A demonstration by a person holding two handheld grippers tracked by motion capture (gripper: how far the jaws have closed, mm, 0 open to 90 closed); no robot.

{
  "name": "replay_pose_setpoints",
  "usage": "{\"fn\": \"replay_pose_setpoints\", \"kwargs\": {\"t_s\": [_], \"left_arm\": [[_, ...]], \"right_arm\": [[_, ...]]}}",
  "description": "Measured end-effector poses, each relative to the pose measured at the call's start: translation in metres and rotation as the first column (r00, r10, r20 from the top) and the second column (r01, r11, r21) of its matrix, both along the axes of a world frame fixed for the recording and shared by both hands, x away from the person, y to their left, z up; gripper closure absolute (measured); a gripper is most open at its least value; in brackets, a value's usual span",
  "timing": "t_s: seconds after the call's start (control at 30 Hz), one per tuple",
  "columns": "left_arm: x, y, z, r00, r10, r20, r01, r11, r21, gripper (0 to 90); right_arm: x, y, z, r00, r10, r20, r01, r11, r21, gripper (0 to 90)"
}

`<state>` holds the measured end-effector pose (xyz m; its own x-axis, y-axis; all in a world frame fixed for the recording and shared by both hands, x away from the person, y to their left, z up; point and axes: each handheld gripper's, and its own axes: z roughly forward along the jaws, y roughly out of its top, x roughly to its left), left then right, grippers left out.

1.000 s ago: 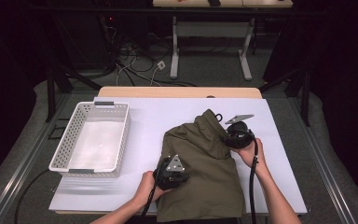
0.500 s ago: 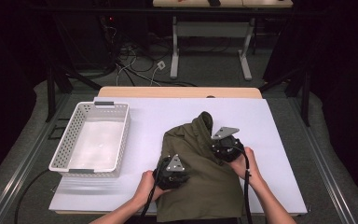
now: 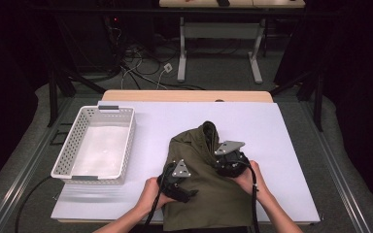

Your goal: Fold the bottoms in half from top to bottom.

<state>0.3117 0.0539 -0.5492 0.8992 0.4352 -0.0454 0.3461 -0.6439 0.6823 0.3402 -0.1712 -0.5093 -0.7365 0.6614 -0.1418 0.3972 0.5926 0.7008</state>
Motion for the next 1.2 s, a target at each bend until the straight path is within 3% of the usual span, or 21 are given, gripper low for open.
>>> {"fn": "replay_pose_setpoints", "kwargs": {"t_s": [0.1, 0.33, 0.47, 0.6, 0.73, 0.97, 1.1, 1.2], "left_arm": [[-0.001, 0.006, 0.003, 1.0, 0.005, -0.006, -0.005, 1.0, 0.001, 16.6], [0.001, 0.014, 0.003, 0.9996, 0.025, -0.016, -0.025, 0.9997, 0.005, 15.1], [0.002, 0.014, 0.002, 0.9997, 0.021, -0.014, -0.021, 0.9996, 0.022, 15.3], [0.004, 0.015, 0.0, 0.9993, 0.031, -0.02, -0.03, 0.9993, 0.02, 15.8], [0.005, 0.018, 0.001, 0.9991, 0.037, -0.019, -0.037, 0.999, 0.024, 15.6], [0.006, 0.02, 0.001, 0.9985, 0.052, -0.015, -0.052, 0.9983, 0.028, 15.7], [0.008, 0.021, 0.001, 0.9979, 0.065, -0.011, -0.064, 0.9975, 0.028, 15.9], [0.009, 0.023, 0.003, 0.9972, 0.075, -0.005, -0.075, 0.9969, 0.022, 15.6]], "right_arm": [[-0.001, 0.001, -0.001, 0.9997, 0.011, -0.023, -0.01, 1.0, 0.025, 53.5], [-0.005, -0.005, 0.001, 0.997, 0.042, -0.065, -0.034, 0.993, 0.113, 35.7], [-0.008, -0.007, 0.001, 0.9945, 0.044, -0.096, -0.029, 0.989, 0.148, 35.4], [-0.013, 0.002, -0.006, 0.9901, 0.072, -0.12, -0.057, 0.99, 0.126, 39.7], [-0.013, 0.004, -0.007, 0.9865, 0.094, -0.134, -0.073, 0.986, 0.151, 40.5], [-0.018, -0.011, 0.003, 0.9975, 0.03, -0.065, -0.017, 0.983, 0.185, 41.9], [-0.019, -0.016, 0.001, 0.998, -0.003, -0.062, 0.013, 0.986, 0.165, 41.3], [-0.017, -0.025, 0.001, 0.9958, -0.066, -0.064, 0.075, 0.985, 0.153, 37.7]]}}
